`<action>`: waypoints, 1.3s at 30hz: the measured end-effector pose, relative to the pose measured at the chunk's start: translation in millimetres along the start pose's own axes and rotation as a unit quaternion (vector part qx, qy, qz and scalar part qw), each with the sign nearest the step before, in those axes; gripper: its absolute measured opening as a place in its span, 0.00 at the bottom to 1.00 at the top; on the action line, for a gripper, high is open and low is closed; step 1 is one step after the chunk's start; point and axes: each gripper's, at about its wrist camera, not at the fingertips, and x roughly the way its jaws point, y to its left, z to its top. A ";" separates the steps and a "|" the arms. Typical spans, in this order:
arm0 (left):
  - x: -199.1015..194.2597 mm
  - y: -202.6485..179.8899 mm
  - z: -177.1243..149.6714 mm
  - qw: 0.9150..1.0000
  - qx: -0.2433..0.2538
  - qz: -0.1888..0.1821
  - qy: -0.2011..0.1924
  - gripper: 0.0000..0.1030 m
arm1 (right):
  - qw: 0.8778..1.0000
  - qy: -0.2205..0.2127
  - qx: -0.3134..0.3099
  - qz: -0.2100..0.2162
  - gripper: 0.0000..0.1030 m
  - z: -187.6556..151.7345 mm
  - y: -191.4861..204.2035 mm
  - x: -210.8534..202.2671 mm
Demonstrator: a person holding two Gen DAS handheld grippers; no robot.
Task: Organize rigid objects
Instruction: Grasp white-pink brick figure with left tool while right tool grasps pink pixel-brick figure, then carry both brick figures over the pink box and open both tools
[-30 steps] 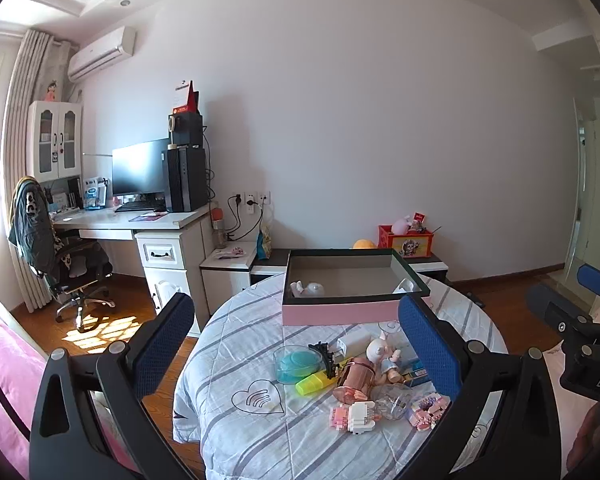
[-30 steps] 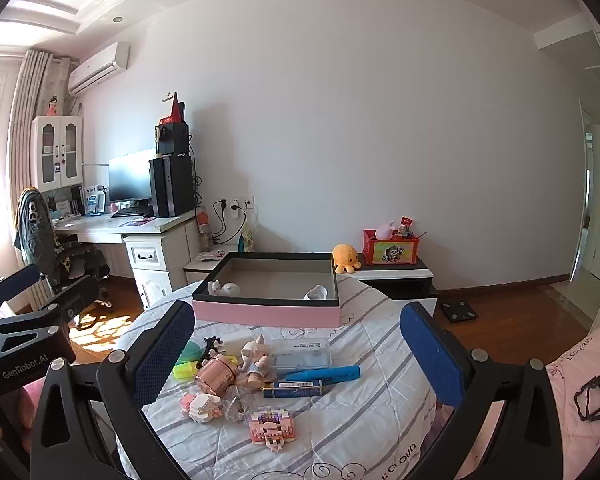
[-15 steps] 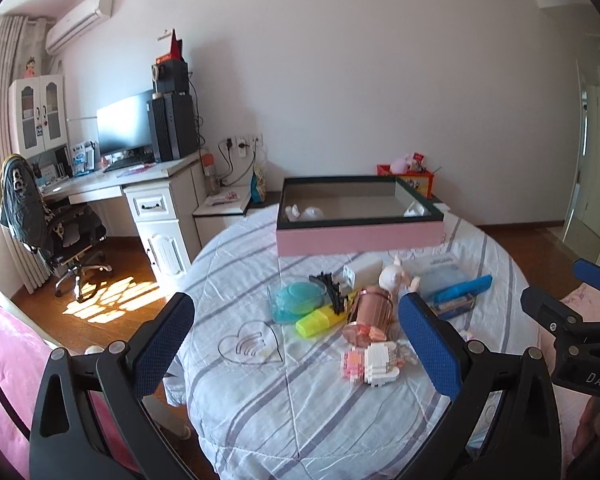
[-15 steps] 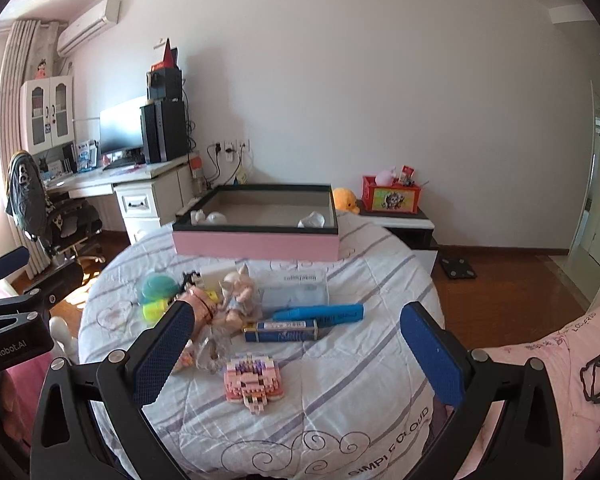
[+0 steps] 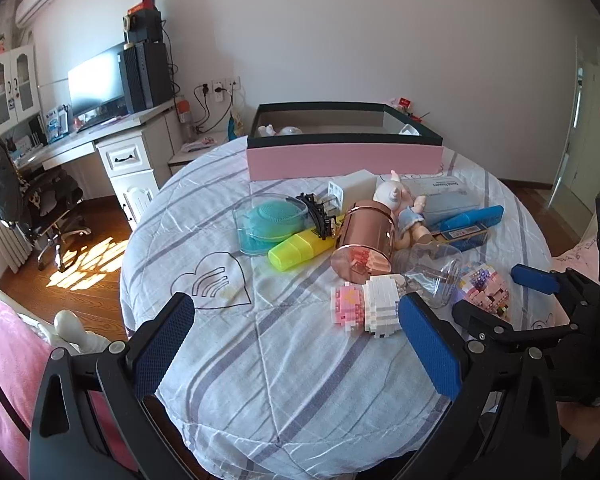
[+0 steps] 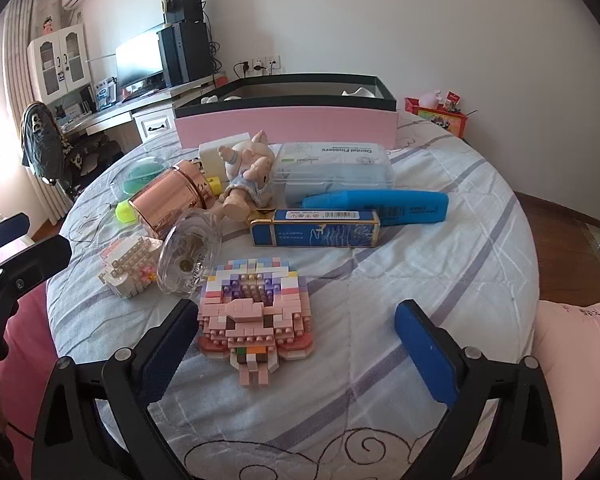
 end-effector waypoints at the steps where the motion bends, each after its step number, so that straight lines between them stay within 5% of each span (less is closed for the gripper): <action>1: 3.9 -1.5 -0.6 1.000 -0.001 -0.002 0.005 1.00 | 1.000 -0.001 -0.005 0.001 0.87 0.0 0.4 2.7; 4: 15.9 -9.6 -0.6 1.000 -0.001 -0.009 0.020 1.00 | 1.000 -0.008 -0.008 -0.001 0.54 0.4 -7.9 -0.9; 5: 20.0 -12.1 -0.1 1.000 -0.001 -0.013 0.024 1.00 | 1.000 -0.009 -0.005 -0.001 0.52 1.0 -13.0 -2.1; 14: 59.4 -31.6 -2.1 0.997 0.005 -0.027 0.072 0.99 | 1.000 -0.014 -0.003 0.003 0.52 -0.5 -20.4 -6.6; 17: 62.7 -39.1 -2.9 0.997 0.024 -0.028 0.063 0.89 | 1.000 -0.014 -0.004 0.005 0.52 0.2 -20.7 -5.5; 20: 59.5 -43.9 -2.1 0.997 0.036 -0.048 0.050 0.59 | 1.000 -0.015 -0.005 0.006 0.53 1.2 -20.6 -5.6; 30: 36.2 -32.0 3.0 0.998 0.025 -0.048 0.027 0.59 | 1.000 -0.028 -0.008 0.007 0.53 5.2 -12.5 -16.9; 39: -18.1 -19.9 29.6 0.997 0.020 -0.007 -0.069 0.59 | 0.997 -0.075 -0.019 0.013 0.53 22.0 4.6 -48.7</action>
